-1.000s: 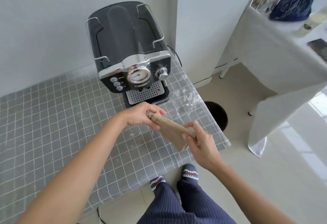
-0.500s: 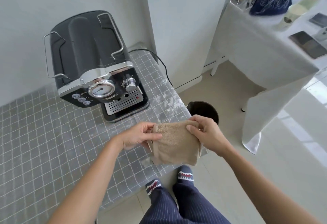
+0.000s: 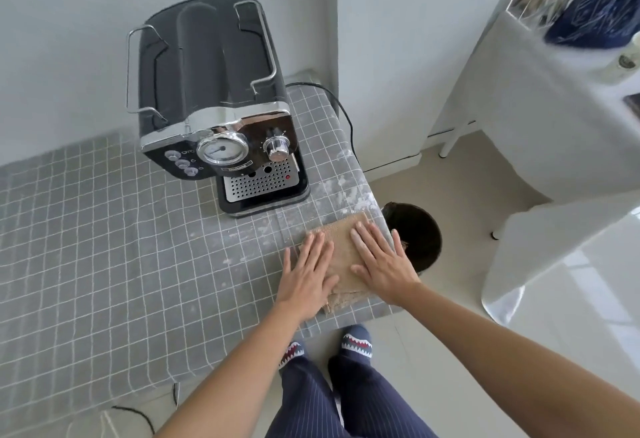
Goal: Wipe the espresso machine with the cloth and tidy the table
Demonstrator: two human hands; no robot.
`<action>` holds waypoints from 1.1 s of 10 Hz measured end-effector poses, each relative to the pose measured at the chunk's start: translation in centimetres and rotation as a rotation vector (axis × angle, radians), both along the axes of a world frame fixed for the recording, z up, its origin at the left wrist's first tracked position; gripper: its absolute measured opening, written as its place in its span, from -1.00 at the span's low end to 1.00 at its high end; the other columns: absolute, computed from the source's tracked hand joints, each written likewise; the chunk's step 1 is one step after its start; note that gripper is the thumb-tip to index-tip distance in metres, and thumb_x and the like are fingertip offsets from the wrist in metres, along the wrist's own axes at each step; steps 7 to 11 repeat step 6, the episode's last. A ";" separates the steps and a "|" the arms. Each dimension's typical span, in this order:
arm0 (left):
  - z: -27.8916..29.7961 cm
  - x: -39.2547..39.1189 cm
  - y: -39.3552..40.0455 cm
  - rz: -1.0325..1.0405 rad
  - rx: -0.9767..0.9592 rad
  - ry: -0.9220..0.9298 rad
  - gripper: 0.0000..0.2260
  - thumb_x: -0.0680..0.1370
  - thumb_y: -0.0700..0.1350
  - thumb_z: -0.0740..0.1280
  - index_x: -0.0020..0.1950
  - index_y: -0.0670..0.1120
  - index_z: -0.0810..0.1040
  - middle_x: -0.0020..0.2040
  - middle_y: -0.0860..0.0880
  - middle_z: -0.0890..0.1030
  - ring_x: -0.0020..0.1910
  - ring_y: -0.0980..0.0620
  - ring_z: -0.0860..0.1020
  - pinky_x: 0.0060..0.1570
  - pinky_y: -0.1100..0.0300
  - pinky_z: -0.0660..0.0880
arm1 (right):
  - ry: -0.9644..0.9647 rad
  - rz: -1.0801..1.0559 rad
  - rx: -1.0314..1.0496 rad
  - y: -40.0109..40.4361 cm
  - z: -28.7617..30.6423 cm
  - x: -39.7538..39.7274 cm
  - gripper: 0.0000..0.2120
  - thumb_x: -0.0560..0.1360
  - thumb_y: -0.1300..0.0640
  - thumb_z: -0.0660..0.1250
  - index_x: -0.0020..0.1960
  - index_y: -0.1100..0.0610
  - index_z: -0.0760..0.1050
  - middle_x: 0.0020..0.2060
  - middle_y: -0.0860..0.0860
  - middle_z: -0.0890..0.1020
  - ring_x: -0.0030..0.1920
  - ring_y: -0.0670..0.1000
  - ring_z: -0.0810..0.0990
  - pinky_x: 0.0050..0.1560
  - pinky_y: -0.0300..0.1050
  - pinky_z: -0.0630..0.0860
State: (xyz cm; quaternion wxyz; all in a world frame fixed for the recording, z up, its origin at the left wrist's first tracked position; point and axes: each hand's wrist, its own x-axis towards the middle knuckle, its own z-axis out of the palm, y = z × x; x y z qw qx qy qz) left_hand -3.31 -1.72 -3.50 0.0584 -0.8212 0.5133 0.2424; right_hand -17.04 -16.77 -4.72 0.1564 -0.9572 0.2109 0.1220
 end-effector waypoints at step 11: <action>-0.3 5.7 12.3 0.378 -0.175 -0.008 -0.47 0.61 0.20 -0.19 0.51 0.14 -0.34 0.53 0.03 -0.40 0.53 -0.06 -0.32 0.50 -0.17 -0.22 | 0.049 0.036 -0.047 6.4 2.4 6.4 -0.29 0.50 -0.19 -0.38 0.59 0.06 -0.19 0.56 0.02 -0.21 0.56 0.12 -0.31 0.43 0.19 -0.49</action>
